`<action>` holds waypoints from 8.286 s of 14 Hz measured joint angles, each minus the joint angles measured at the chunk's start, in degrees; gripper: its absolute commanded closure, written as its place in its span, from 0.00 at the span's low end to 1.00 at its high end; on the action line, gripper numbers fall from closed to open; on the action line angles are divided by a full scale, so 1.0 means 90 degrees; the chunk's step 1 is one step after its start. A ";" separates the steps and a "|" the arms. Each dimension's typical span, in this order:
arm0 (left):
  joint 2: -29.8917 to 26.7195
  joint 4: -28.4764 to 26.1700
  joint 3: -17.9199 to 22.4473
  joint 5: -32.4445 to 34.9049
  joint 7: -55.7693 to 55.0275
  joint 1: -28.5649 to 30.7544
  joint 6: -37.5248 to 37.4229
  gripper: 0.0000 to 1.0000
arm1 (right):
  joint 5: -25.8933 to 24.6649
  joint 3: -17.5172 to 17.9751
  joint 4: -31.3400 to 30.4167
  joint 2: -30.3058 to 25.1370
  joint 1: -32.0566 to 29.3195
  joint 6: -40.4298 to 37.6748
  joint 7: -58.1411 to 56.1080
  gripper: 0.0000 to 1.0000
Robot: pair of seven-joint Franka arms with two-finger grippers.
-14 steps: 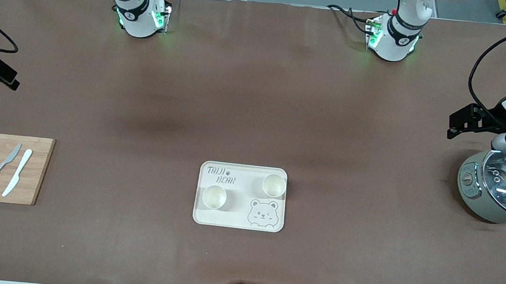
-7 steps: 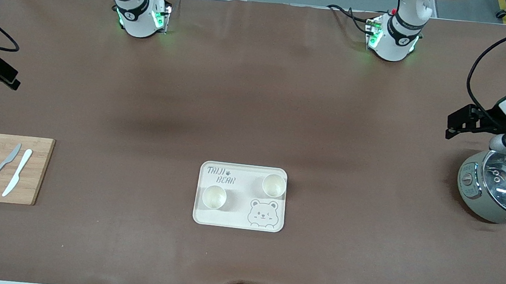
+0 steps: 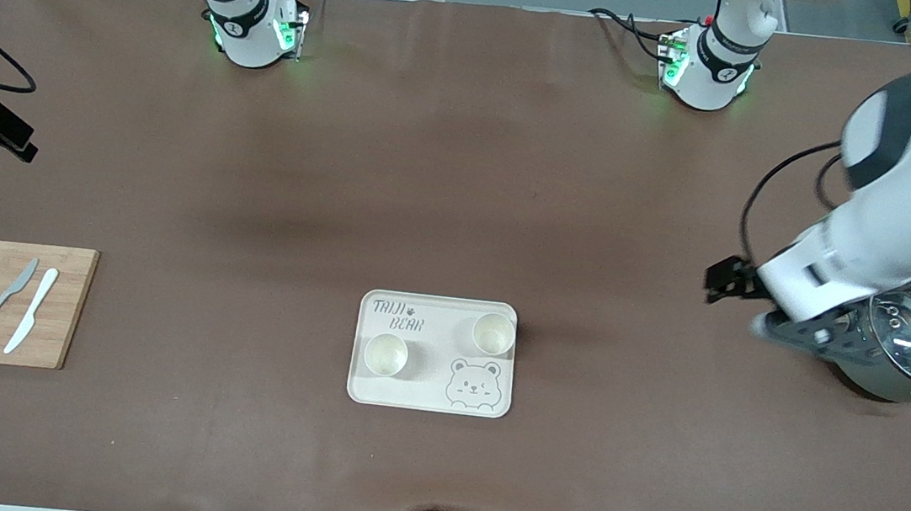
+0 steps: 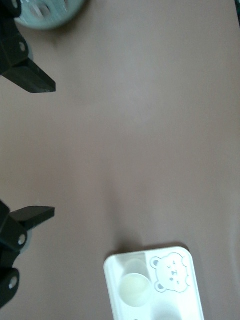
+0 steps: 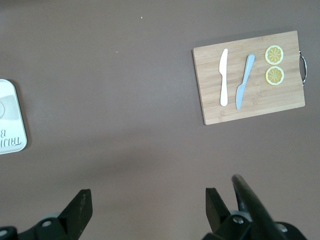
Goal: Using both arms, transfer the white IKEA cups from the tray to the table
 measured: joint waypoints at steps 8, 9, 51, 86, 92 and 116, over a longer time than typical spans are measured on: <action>0.1890 0.0735 0.0213 0.0011 -0.1632 -0.1295 0.1616 0.00 | -0.0005 -0.0002 0.0000 0.0039 0.0000 0.0000 0.0000 0.00; 0.2135 0.0765 0.0313 0.0011 -0.1869 -0.1552 0.1899 0.00 | -0.0006 -0.0005 0.0000 0.0051 -0.0002 0.0001 0.0000 0.00; 0.1683 0.0536 0.0508 0.0144 -0.2993 -0.1739 0.2125 1.00 | -0.0019 0.0046 0.0119 0.0492 0.0076 -0.0212 -0.0003 0.00; 0.0386 -0.4758 0.0497 0.0145 0.0692 0.0124 0.7540 0.00 | 0.0605 0.0131 0.1640 0.4357 0.2541 0.3843 0.4413 0.00; -0.0523 -0.3825 0.0462 0.0138 0.0570 0.0123 0.4507 0.00 | 0.0460 0.0125 0.1690 0.4761 0.2695 0.4182 0.4413 0.00; -0.1726 -0.0477 0.0443 -0.0207 -0.0178 0.0111 -0.1671 0.00 | 0.0186 0.0102 0.1706 0.5319 0.3095 0.4417 0.4583 0.00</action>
